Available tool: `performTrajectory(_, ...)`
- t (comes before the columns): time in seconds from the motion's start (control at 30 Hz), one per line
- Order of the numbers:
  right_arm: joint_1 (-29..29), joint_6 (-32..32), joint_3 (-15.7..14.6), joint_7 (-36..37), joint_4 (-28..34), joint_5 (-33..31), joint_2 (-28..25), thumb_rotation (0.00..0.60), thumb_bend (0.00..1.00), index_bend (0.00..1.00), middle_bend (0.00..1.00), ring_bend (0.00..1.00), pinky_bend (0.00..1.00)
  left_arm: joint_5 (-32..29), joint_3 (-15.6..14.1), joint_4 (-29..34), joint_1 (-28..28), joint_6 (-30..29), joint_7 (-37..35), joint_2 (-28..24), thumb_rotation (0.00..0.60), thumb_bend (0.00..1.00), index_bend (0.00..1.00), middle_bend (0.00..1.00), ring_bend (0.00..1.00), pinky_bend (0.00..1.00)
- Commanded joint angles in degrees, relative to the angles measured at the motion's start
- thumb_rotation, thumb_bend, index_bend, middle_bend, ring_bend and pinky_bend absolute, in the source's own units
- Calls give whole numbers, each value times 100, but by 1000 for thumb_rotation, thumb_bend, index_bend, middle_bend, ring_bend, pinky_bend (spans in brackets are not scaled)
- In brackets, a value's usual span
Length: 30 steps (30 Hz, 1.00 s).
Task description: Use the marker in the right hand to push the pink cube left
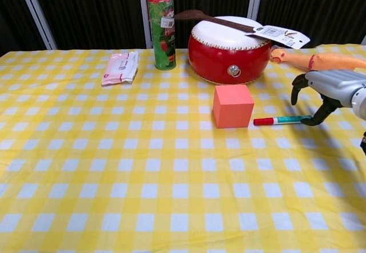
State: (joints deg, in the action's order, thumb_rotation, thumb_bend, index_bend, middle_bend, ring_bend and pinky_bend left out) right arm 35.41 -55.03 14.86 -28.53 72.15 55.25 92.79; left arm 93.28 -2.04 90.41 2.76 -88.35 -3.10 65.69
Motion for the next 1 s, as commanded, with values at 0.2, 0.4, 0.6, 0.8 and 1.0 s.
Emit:
performTrajectory(0.2, 80, 103, 4, 238, -302, -31, 124, 600, 348, 427, 157, 31, 78, -38, 18, 15, 11, 27, -12, 0, 600, 32, 0, 0, 0, 0)
performTrajectory(0.4, 114, 170, -23, 357, -525, -58, 235, 600, 348, 433, 160, 32, 78, -76, 31, 21, 26, 65, -26, -8, 600, 32, 0, 0, 0, 0)
performTrajectory(0.6, 155, 223, -59, 433, -727, -41, 353, 600, 349, 447, 167, 33, 78, -115, 47, 32, 39, 95, -52, -18, 600, 32, 0, 0, 0, 0)
performTrajectory(0.8, 189, 231, -83, 495, -930, -7, 467, 600, 348, 495, 188, 36, 79, -130, 49, 39, 44, 111, -66, -26, 600, 32, 0, 0, 0, 0)
performTrajectory(1.0, 197, 252, -123, 580, -1045, 44, 546, 600, 362, 565, 210, 40, 79, -138, 55, 49, 47, 113, -89, -35, 600, 32, 0, 0, 0, 0)
